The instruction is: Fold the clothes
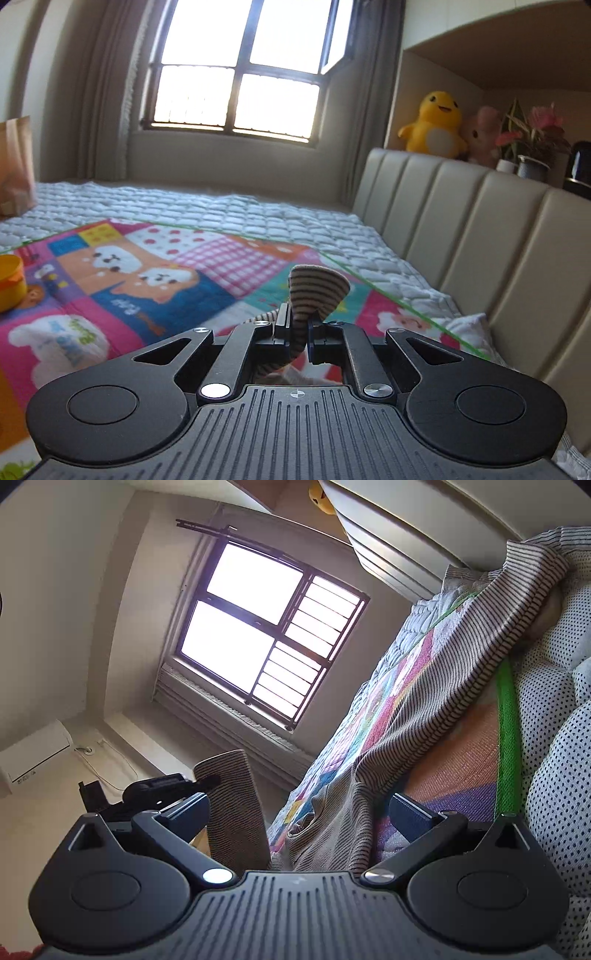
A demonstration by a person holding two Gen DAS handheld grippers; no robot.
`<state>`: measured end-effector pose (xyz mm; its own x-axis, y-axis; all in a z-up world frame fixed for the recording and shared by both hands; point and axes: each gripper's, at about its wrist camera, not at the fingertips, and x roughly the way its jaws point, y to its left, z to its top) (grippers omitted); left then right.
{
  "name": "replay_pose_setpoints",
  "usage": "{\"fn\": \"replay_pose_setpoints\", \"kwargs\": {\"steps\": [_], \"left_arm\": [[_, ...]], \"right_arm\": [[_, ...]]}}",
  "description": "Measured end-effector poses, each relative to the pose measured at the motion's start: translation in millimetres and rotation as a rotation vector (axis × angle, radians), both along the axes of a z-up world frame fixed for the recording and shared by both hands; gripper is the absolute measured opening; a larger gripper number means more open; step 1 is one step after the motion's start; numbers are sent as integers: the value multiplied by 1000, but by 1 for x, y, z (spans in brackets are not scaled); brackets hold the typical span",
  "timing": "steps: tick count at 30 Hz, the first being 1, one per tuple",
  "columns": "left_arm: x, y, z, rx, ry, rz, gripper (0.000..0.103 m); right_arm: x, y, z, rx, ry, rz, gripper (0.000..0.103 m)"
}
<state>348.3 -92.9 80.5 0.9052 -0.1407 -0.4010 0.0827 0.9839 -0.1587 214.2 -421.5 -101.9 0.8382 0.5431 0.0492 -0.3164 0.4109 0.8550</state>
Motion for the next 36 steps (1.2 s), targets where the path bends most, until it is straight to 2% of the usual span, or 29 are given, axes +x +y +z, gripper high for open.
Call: {"fn": "replay_pose_setpoints", "kwargs": {"steps": [3, 6, 8, 9, 11, 13, 16, 20, 21, 23, 25, 28, 31, 33, 36], "left_arm": [[6, -19, -25, 3, 48, -38, 11], [7, -21, -41, -54, 84, -73, 23], [5, -16, -45, -104, 97, -108, 48], [3, -13, -45, -113, 96, -121, 54], [-3, -4, -42, -116, 86, -140, 74], [-10, 6, -40, -116, 76, -150, 78], [-26, 32, -40, -84, 65, -115, 86], [-53, 68, -55, 68, 106, -33, 90], [-60, 77, -60, 110, 120, -12, 90], [-70, 96, -71, 146, 150, 13, 93], [-75, 114, -80, 121, 176, 14, 94], [-82, 138, -85, 62, 180, -10, 94], [-83, 144, -78, 15, 123, -92, 96], [-78, 134, -76, 67, 81, -123, 96], [-66, 113, -85, 277, 53, -108, 96]], "right_arm": [[0, -1, -1, 9, -3, 1, 103], [0, 0, -1, 11, -5, 1, 103], [0, -1, -1, 13, -5, 1, 103], [1, -1, -1, 14, -5, 1, 103], [1, -1, -1, 15, -5, 1, 103], [1, 0, -1, 9, -3, 2, 103], [2, 3, 2, -27, 7, 7, 103], [8, 13, 11, -118, 58, 19, 103], [10, 18, 14, -165, 75, 24, 103], [14, 32, 23, -286, 112, 39, 103], [19, 44, 29, -386, 148, 57, 103], [25, 50, 39, -443, 176, 95, 103], [23, 70, 71, -646, 97, 52, 103], [26, 96, 98, -816, 15, 0, 101], [52, 129, 118, -876, 2, 12, 77]]}}
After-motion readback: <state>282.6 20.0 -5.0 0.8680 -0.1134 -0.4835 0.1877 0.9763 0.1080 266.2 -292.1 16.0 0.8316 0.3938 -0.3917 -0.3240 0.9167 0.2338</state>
